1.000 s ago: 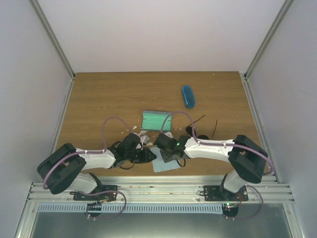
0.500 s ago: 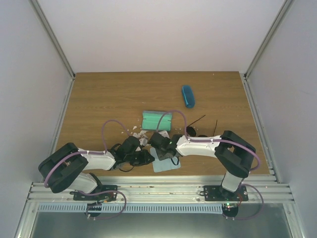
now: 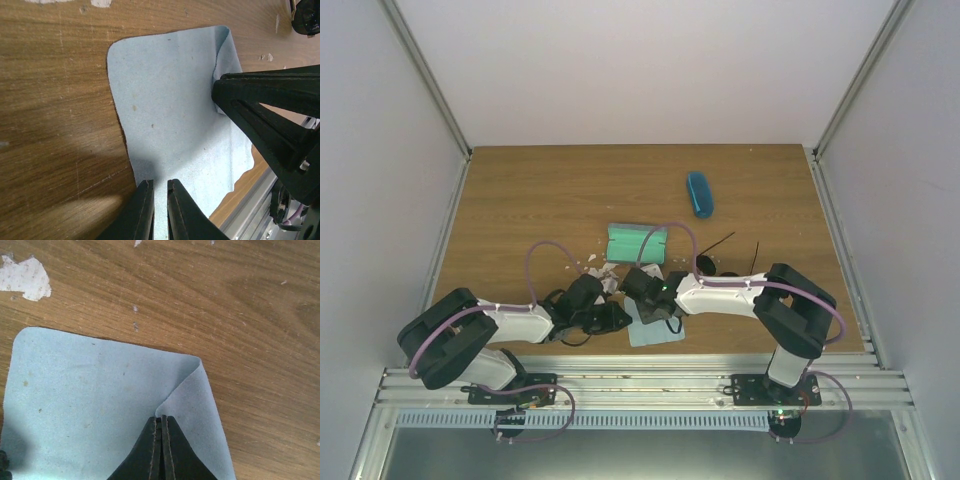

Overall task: Organize the sunglasses
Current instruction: Move the glasses cleaning cloth to the center of the board, then fold the glasses cleaning cloth at the center of the board.

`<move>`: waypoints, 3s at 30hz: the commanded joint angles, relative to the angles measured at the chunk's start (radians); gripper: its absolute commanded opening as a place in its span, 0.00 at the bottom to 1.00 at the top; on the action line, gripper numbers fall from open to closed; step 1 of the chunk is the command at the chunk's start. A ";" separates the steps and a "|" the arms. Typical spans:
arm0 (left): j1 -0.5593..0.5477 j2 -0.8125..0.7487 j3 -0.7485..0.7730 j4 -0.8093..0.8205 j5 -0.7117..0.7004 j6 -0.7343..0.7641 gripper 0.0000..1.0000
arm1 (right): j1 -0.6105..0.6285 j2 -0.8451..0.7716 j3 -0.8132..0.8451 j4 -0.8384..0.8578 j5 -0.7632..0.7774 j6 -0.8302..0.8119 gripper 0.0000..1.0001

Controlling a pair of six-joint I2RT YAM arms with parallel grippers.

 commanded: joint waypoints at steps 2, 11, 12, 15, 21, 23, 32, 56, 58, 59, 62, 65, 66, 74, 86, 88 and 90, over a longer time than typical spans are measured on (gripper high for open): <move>-0.006 0.015 0.013 -0.035 -0.062 0.013 0.11 | 0.005 -0.020 0.015 -0.045 0.069 0.022 0.00; -0.006 0.020 0.021 -0.046 -0.065 0.020 0.11 | -0.008 -0.027 0.013 -0.122 0.186 0.027 0.01; -0.006 0.021 0.023 -0.049 -0.065 0.021 0.11 | -0.012 -0.021 0.013 -0.130 0.205 0.030 0.00; -0.006 0.018 0.030 -0.055 -0.065 0.024 0.11 | -0.021 -0.007 0.012 -0.158 0.266 0.042 0.00; -0.006 -0.002 0.046 -0.072 -0.065 0.028 0.12 | -0.043 0.029 0.032 -0.211 0.388 0.077 0.02; -0.006 -0.009 0.052 -0.073 -0.055 0.029 0.13 | -0.048 0.039 0.046 -0.229 0.400 0.090 0.12; -0.006 -0.041 0.090 -0.103 -0.056 0.044 0.18 | -0.048 -0.126 -0.001 -0.164 0.226 0.042 0.40; -0.006 0.180 0.280 -0.269 -0.302 0.185 0.15 | -0.180 -0.205 -0.217 0.120 -0.084 -0.002 0.17; -0.005 0.177 0.287 -0.302 -0.332 0.191 0.15 | -0.207 -0.214 -0.229 0.145 -0.109 -0.024 0.17; -0.005 0.177 0.291 -0.313 -0.343 0.195 0.15 | -0.217 -0.216 -0.230 0.157 -0.121 -0.039 0.17; -0.003 0.187 0.313 -0.327 -0.350 0.211 0.15 | -0.240 -0.188 -0.218 0.165 -0.141 -0.082 0.17; -0.003 0.192 0.345 -0.343 -0.354 0.226 0.15 | -0.243 -0.174 -0.204 0.134 -0.091 -0.081 0.17; -0.003 0.189 0.357 -0.352 -0.354 0.228 0.15 | -0.243 -0.175 -0.199 0.112 -0.068 -0.078 0.17; -0.002 0.085 0.412 -0.463 -0.463 0.200 0.36 | -0.243 -0.196 -0.157 0.092 -0.036 -0.124 0.26; 0.036 0.129 0.395 -0.489 -0.399 0.242 0.40 | -0.252 -0.094 -0.111 0.134 -0.090 -0.182 0.31; 0.040 0.144 0.400 -0.475 -0.368 0.253 0.39 | -0.255 -0.081 -0.104 0.134 -0.101 -0.182 0.28; 0.041 0.158 0.404 -0.476 -0.365 0.254 0.38 | -0.258 -0.074 -0.098 0.128 -0.110 -0.183 0.27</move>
